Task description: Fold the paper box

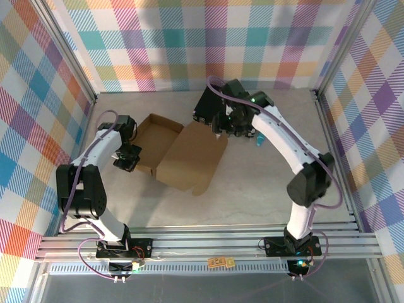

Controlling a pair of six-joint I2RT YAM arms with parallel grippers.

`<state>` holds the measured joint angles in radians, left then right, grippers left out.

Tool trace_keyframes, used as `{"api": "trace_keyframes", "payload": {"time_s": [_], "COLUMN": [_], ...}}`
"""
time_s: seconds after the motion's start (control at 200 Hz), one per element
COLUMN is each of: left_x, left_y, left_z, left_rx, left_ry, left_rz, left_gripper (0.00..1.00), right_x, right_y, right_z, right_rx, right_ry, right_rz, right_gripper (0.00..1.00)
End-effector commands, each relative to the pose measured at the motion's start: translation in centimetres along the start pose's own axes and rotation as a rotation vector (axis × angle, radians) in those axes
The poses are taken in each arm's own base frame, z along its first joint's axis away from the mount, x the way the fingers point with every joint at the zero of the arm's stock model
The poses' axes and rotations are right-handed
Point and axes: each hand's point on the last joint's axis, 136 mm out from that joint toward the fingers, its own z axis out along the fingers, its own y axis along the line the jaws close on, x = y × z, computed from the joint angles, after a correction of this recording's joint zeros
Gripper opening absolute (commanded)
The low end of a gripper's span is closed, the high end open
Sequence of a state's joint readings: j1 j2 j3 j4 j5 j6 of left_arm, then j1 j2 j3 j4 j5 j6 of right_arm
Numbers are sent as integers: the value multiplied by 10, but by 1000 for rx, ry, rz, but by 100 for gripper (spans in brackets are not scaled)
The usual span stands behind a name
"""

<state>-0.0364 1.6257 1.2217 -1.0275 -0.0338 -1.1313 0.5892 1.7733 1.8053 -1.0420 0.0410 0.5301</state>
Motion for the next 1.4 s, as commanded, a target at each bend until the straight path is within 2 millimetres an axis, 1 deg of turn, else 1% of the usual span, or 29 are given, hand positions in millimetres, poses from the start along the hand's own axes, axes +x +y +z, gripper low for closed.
{"api": "trace_keyframes", "payload": {"time_s": [0.0,0.1,0.155,0.235,0.295,0.33,0.38,0.455,0.5,0.54,0.585,0.635,0.685,0.7,0.715,0.745,0.765,0.78,0.81,0.85,0.945,0.985,1.04,1.075,1.115,1.195,1.27,1.345,1.395], "left_x": [6,8,9,10,10,10,11,11,12,12,12,14,15,16,16,18,19,20,24,29,41,47,53,56,57,59,58,57,55], "left_y": [6,5,7,10,12,13,13,12,12,13,15,17,20,20,21,23,23,23,24,26,33,35,36,37,37,34,28,19,9], "left_z": [-8,-9,-8,-7,-7,-7,-7,-8,-8,-8,-8,-8,-7,-6,-6,-6,-5,-5,-4,-2,1,1,-1,-5,-11,-26,-47,-69,-83], "left_rx": [-9,-13,-19,-21,-25,-25,-24,-18,-16,-19,-20,-23,-25,-26,-25,-25,-22,-19,-11,-4,18,38,66,80,96,133,178,228,271], "left_ry": [55,72,74,72,72,71,72,75,77,78,79,81,85,87,88,94,99,105,117,135,175,197,220,228,232,235,222,206,191], "left_rz": [-110,-111,-112,-108,-103,-100,-97,-94,-92,-88,-86,-84,-85,-85,-84,-82,-82,-79,-75,-74,-68,-68,-70,-65,-61,-43,-19,16,54], "left_gripper": [0,0,0,0,0,0,0,0,0,0,0,0,0,0,0,0,0,0,0,0,12,33,55,66,74,81,87,88,88], "right_x": [19,54,66,73,77,80,88,92,89,87,83,79,77,76,77,78,77,81,84,85,92,92,92,88,84,72,58,43,31], "right_y": [20,19,23,37,44,43,37,33,35,39,43,48,51,51,50,52,51,48,45,48,47,46,42,39,36,32,31,28,25], "right_z": [0,23,35,47,55,62,73,83,86,89,90,90,86,84,83,77,75,74,71,65,56,53,50,47,44,36,29,22,18], "right_rx": [-206,-326,-406,-528,-558,-539,-483,-474,-495,-509,-515,-502,-456,-434,-405,-349,-301,-258,-192,-139,-26,7,42,61,82,125,160,204,247], "right_ry": [4,96,125,168,200,219,255,260,252,250,250,243,234,229,228,224,211,222,227,219,213,208,202,190,172,136,96,53,27], "right_rz": [201,315,359,389,400,405,408,416,425,428,424,405,367,352,333,286,255,236,199,139,40,12,-19,-38,-65,-139,-227,-331,-407], "right_gripper": [69,73,74,74,73,71,68,67,66,64,57,45,31,25,21,10,4,1,0,0,0,0,0,0,0,0,0,0,0]}}
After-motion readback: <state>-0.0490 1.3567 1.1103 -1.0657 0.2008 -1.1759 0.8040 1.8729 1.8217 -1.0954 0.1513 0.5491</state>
